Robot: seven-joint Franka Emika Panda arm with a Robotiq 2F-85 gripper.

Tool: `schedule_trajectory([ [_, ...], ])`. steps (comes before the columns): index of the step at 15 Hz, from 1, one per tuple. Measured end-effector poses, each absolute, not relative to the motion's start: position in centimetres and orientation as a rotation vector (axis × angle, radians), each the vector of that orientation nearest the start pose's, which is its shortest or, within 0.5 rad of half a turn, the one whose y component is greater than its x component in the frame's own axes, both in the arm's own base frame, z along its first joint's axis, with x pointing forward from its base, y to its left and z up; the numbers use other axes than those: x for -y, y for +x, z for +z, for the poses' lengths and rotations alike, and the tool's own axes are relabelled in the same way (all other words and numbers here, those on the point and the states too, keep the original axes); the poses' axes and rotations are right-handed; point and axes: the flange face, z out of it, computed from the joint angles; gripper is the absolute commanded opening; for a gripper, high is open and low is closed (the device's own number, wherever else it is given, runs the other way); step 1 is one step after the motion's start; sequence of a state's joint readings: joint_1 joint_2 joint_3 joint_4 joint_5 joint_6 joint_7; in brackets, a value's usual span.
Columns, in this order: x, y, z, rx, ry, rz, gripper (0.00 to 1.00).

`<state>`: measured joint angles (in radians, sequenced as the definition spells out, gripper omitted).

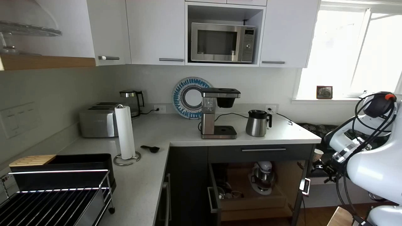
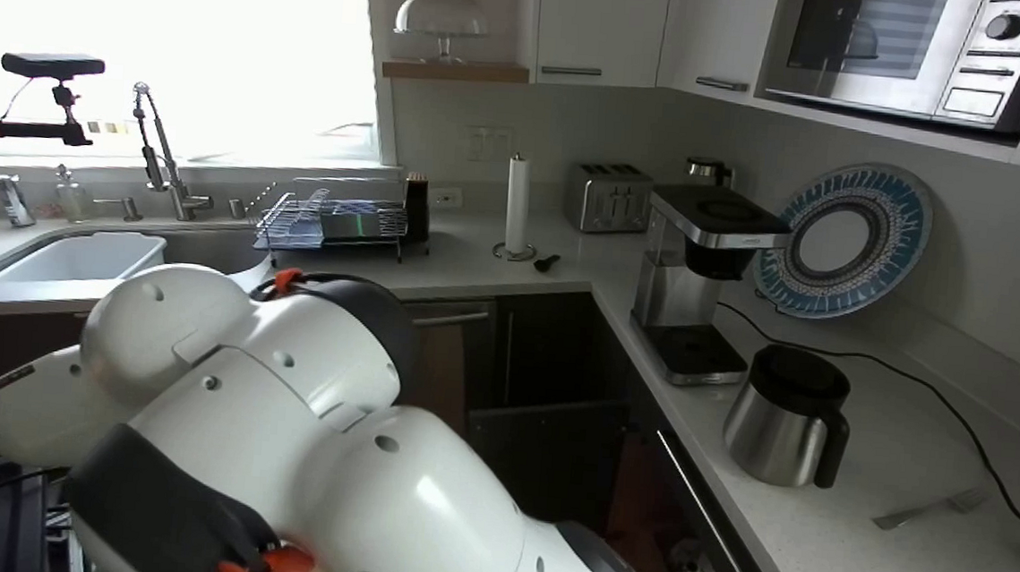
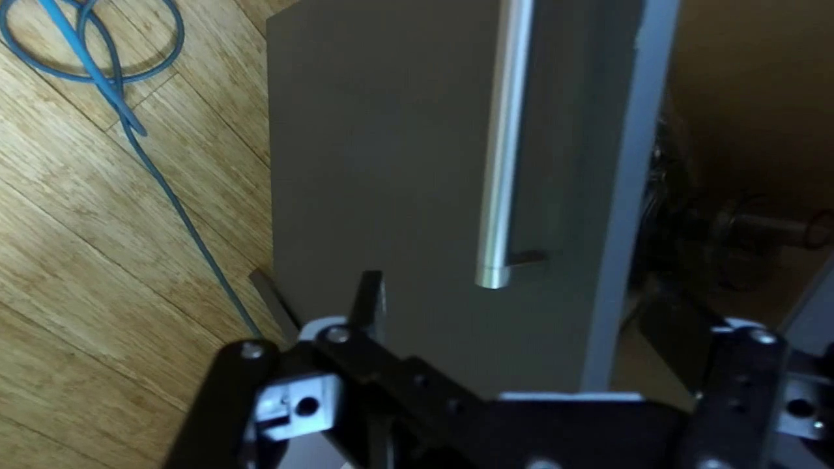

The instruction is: Open the right door of the cabinet on the right

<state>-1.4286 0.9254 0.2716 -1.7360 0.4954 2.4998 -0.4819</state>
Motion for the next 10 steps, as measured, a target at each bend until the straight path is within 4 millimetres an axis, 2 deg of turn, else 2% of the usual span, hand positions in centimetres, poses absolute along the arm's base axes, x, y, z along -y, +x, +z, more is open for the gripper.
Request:
schedule_trajectory([
  [3,56.7,26.5,9.8,-1.514,-2.164,-0.328,1.00],
  [5,54.4,28.6,12.6,-1.530,-2.131,-0.327,1.00],
  [6,53.0,29.8,13.8,-1.536,-2.114,-0.321,0.75],
  [7,51.4,31.0,14.8,-1.543,-2.096,-0.311,0.74],
  [10,46.3,34.5,16.8,-1.594,-2.039,-0.274,0.48],
])
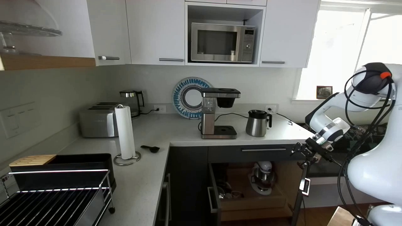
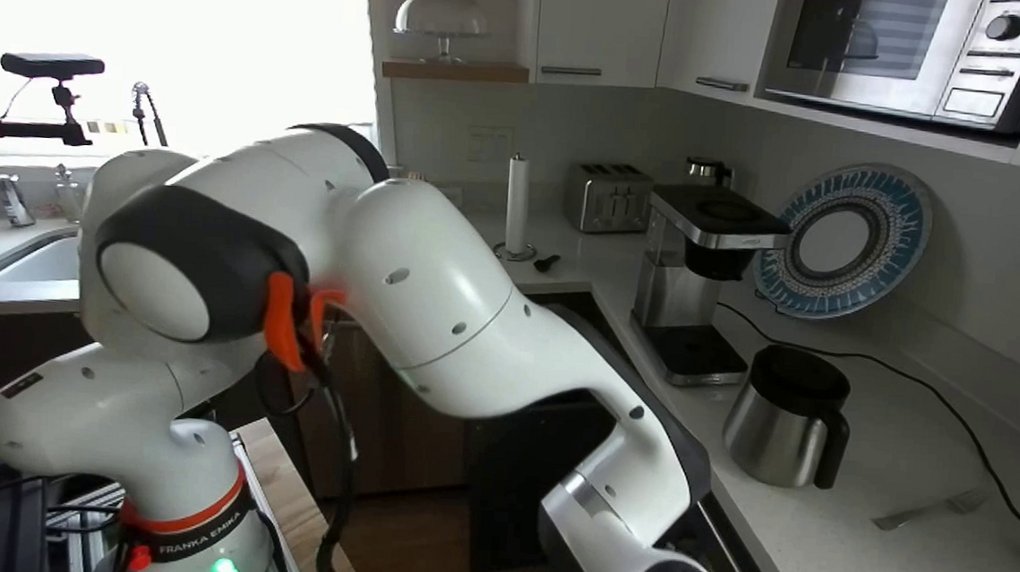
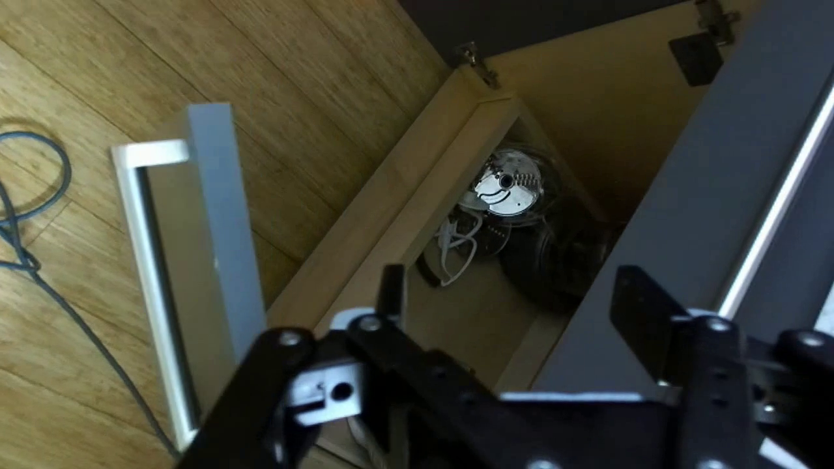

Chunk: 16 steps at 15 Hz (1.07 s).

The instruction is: Open the right door of the cabinet on the right

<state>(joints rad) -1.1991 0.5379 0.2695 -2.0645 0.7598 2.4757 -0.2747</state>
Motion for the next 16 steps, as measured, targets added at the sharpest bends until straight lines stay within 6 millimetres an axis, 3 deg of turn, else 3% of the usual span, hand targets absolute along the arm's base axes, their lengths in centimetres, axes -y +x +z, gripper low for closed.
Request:
schedule_trajectory([
  [3,42.1,36.9,17.1,-1.668,-2.024,-0.263,0.26],
  [6,39.4,38.6,16.4,-1.762,-2.024,-0.307,0.04],
  [7,38.7,38.9,16.1,-1.792,-2.034,-0.324,0.01],
  [12,36.6,39.6,14.2,-1.928,-2.147,-0.416,0.00],
  [16,35.9,38.9,10.7,-2.006,-2.224,-0.383,0.00],
])
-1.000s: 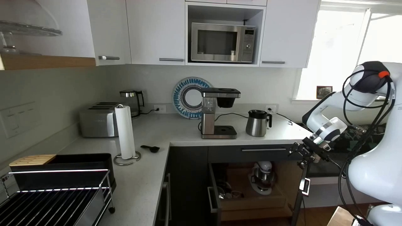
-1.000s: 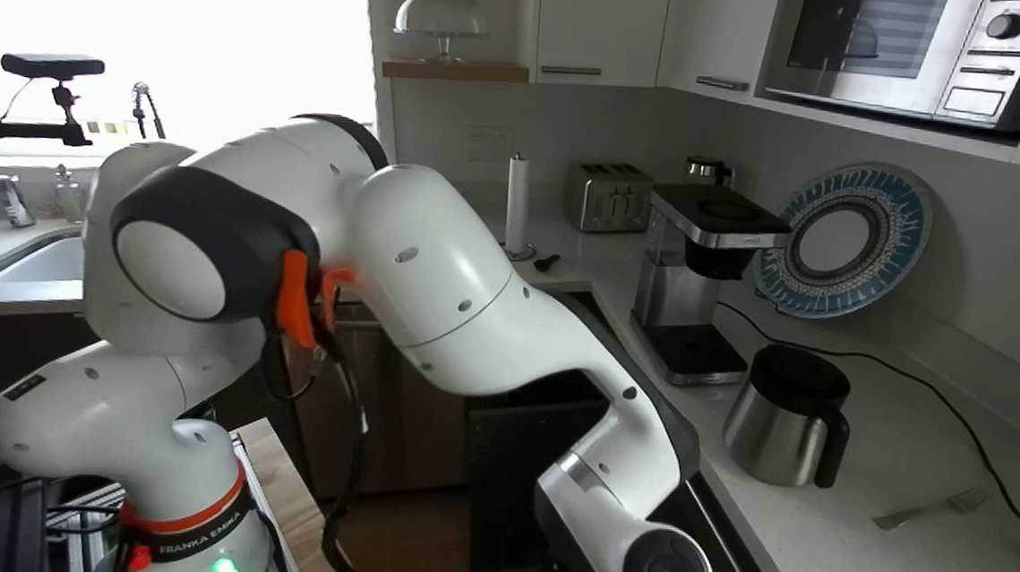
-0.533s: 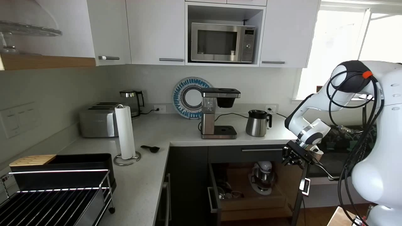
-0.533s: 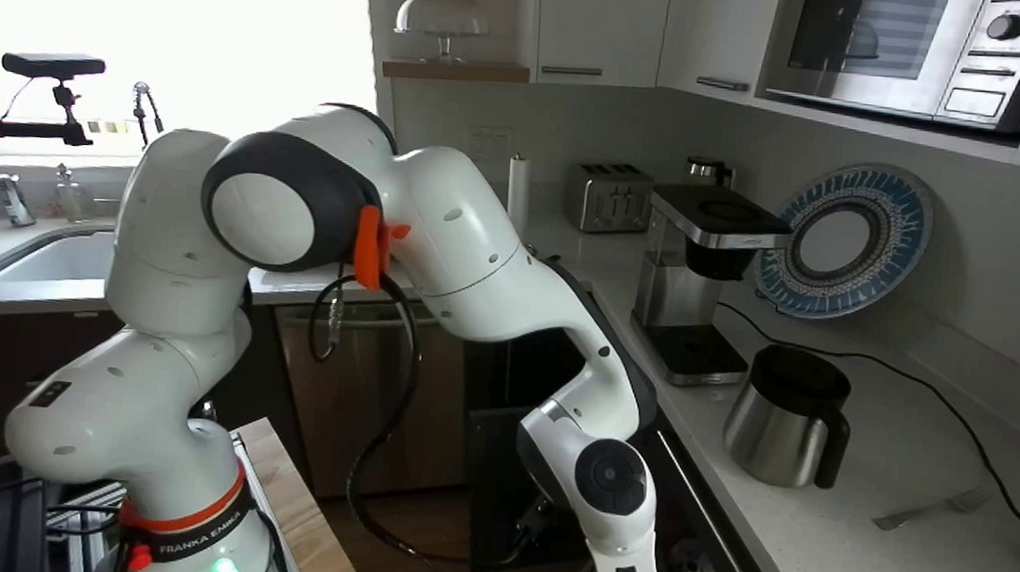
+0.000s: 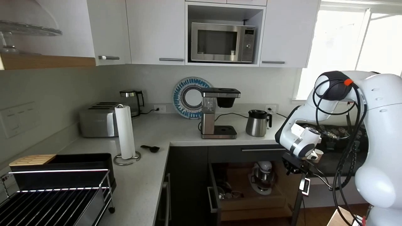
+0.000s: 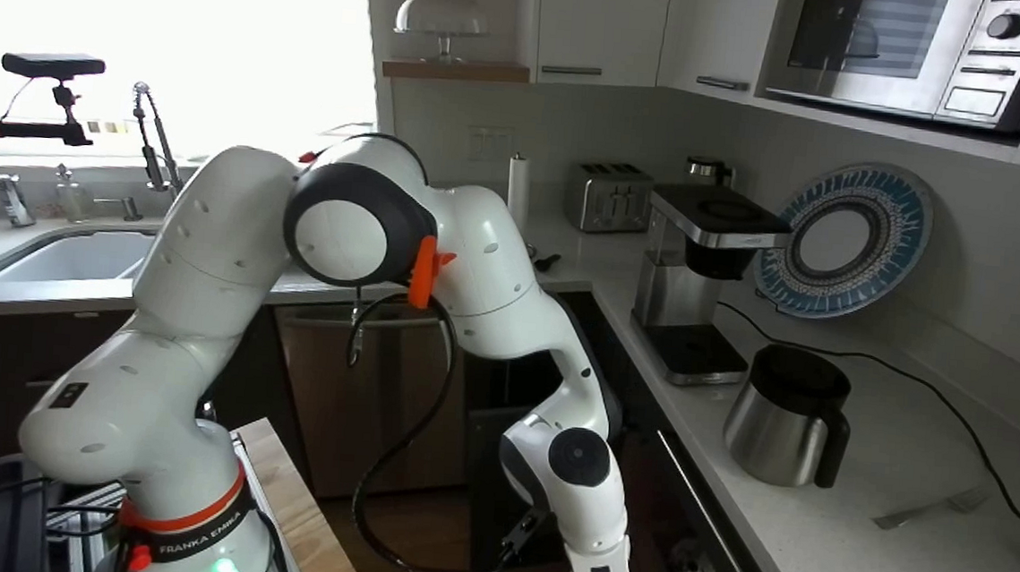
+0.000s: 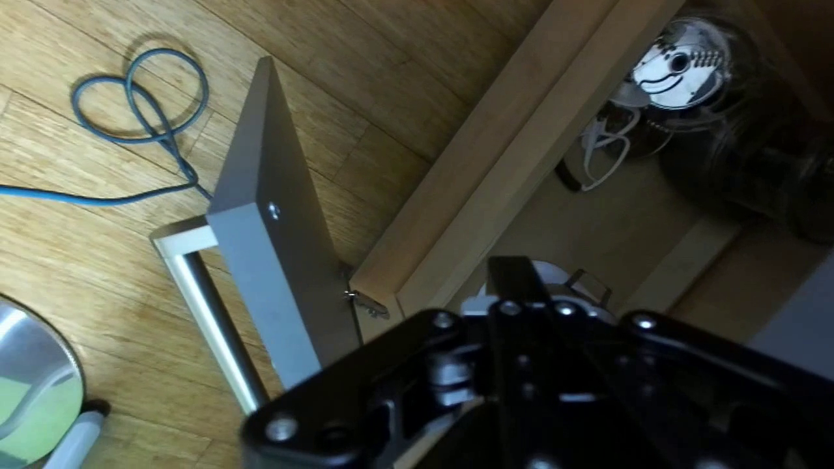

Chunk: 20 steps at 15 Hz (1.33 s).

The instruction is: Open the right door of the cabinet on the right

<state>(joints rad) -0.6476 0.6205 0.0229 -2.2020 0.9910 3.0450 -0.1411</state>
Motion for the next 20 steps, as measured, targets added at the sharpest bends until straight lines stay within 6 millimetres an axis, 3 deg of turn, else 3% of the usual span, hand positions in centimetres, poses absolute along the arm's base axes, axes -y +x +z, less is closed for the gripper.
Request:
schedule_trajectory([
  [7,36.2,38.4,5.5,-2.067,-2.331,-0.275,0.00],
  [20,39.5,38.0,2.4,-2.201,-2.472,-0.145,0.00],
])
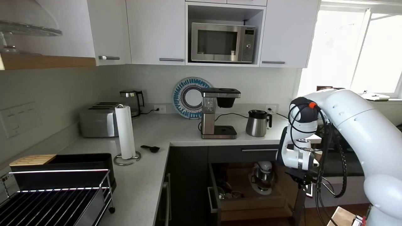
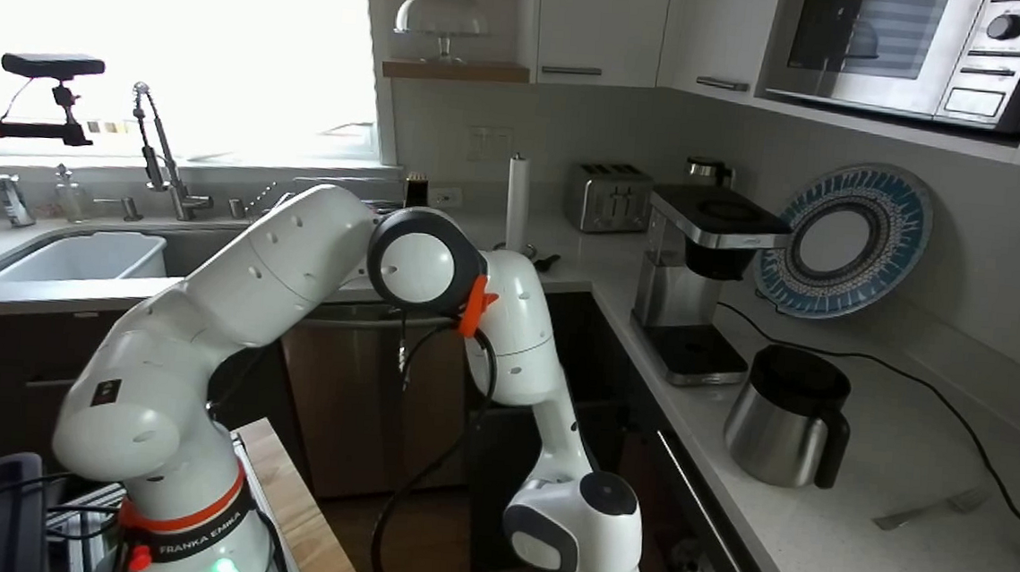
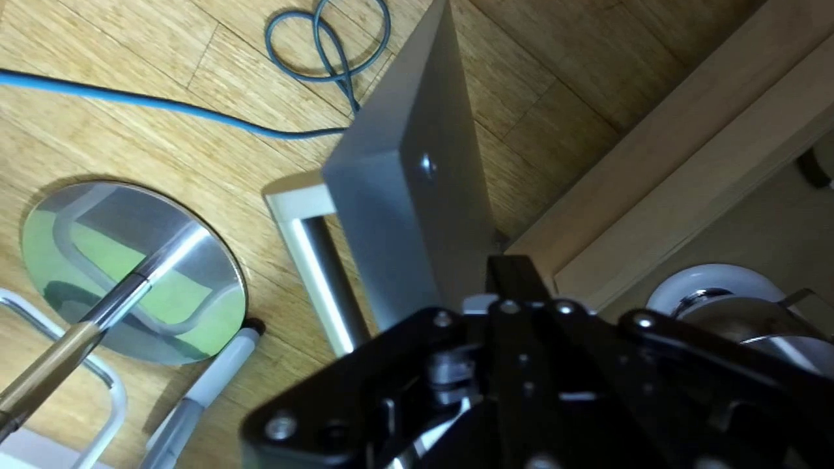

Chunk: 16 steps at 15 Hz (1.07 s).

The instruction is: Open the right door of the cabinet on the right

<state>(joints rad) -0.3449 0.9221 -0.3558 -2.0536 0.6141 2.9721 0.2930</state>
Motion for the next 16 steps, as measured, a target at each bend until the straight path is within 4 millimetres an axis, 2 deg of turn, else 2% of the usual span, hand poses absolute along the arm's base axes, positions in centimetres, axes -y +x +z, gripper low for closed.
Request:
schedule_trajectory([
  [3,41.6,36.8,2.1,-2.267,-2.477,-0.120,0.00],
  [10,46.4,32.8,0.8,-2.442,-2.489,-0.038,0.00],
  [16,48.5,31.1,-0.9,-2.591,-2.439,-0.042,0.00],
])
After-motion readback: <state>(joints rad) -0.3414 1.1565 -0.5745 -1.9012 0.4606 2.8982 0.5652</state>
